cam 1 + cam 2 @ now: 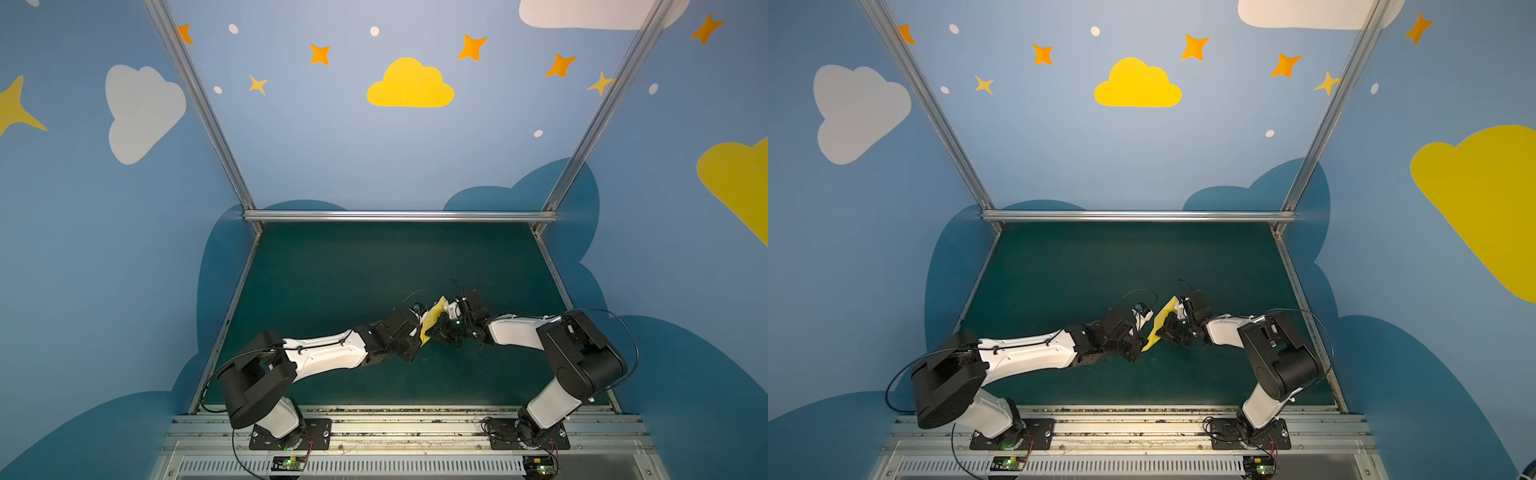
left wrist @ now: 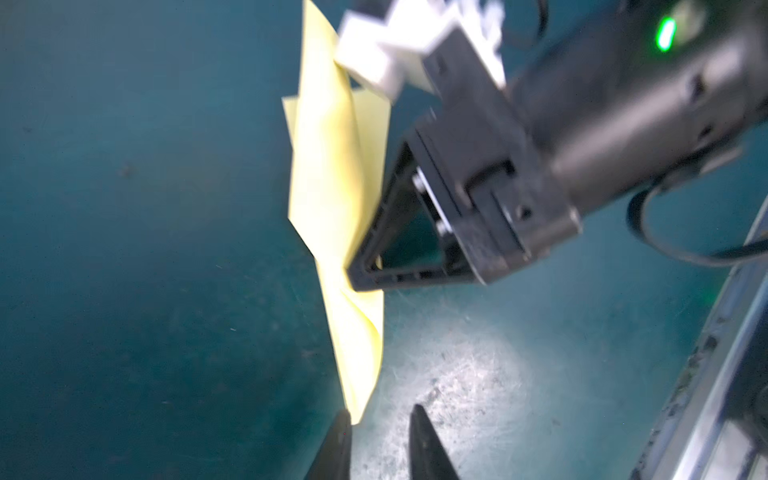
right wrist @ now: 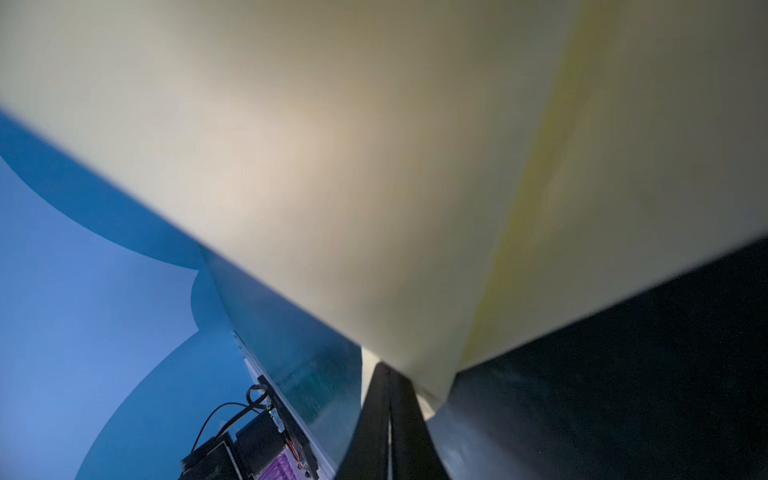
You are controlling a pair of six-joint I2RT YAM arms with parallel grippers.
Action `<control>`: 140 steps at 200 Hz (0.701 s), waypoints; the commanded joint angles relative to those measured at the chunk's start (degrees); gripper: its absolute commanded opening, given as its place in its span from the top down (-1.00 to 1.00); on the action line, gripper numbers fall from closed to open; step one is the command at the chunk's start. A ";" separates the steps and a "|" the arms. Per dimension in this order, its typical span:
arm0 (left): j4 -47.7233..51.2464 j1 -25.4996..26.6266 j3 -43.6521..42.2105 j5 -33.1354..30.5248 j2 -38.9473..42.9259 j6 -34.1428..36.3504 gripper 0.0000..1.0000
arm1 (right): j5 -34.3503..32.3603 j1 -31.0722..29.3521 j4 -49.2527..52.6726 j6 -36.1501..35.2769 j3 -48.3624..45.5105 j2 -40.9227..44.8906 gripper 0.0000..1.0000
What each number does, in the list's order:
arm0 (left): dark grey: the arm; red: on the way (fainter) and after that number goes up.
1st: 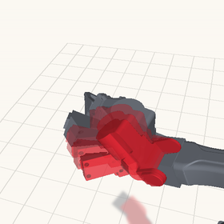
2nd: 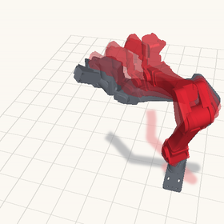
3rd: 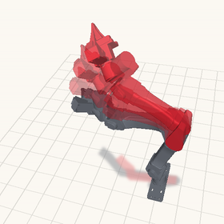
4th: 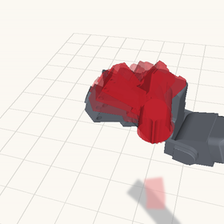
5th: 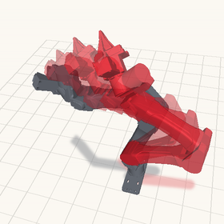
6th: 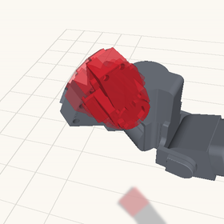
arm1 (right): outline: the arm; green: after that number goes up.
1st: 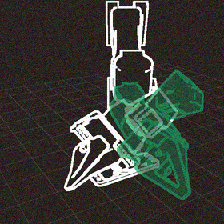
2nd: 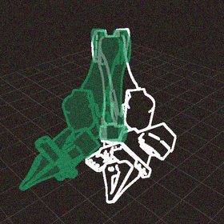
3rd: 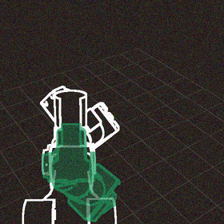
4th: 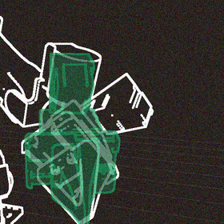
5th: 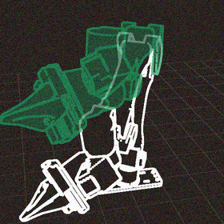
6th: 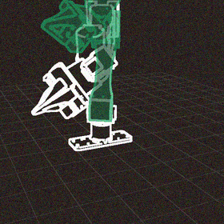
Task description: Fold a paper plane with a square sheet of paper (fold left side to right side)
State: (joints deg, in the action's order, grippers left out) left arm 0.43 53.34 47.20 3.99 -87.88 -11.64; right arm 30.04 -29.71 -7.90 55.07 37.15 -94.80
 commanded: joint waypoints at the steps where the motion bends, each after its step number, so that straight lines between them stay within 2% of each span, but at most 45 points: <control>1: -2.29 -2.21 -0.88 7.41 -0.68 -5.64 0.73 | 0.18 0.18 -0.38 -0.15 -0.94 -0.25 0.85; 35: -4.23 -3.82 -0.32 14.17 -4.73 -8.53 0.83 | -0.12 0.27 -0.18 0.12 -1.26 -0.21 0.85; 46: -4.65 -3.78 -0.01 15.06 -5.89 -9.14 0.79 | -0.16 0.33 -0.01 0.20 -1.25 -0.12 0.86; 57: -5.59 -3.71 -0.40 15.39 -6.49 -9.45 0.66 | -0.26 0.36 -0.01 0.28 -1.33 -0.03 0.86; 91: -0.60 -1.40 1.58 8.77 -6.93 -4.39 0.18 | -0.15 0.40 0.08 0.30 -1.24 0.31 0.86; 140: 5.31 2.37 4.81 -1.44 -9.83 3.82 0.02 | 0.17 0.42 0.10 0.17 -0.87 0.14 0.86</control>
State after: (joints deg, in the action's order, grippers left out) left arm 1.58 54.30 50.24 8.84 -95.48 -13.30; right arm 30.06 -29.45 -8.01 55.27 36.51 -94.80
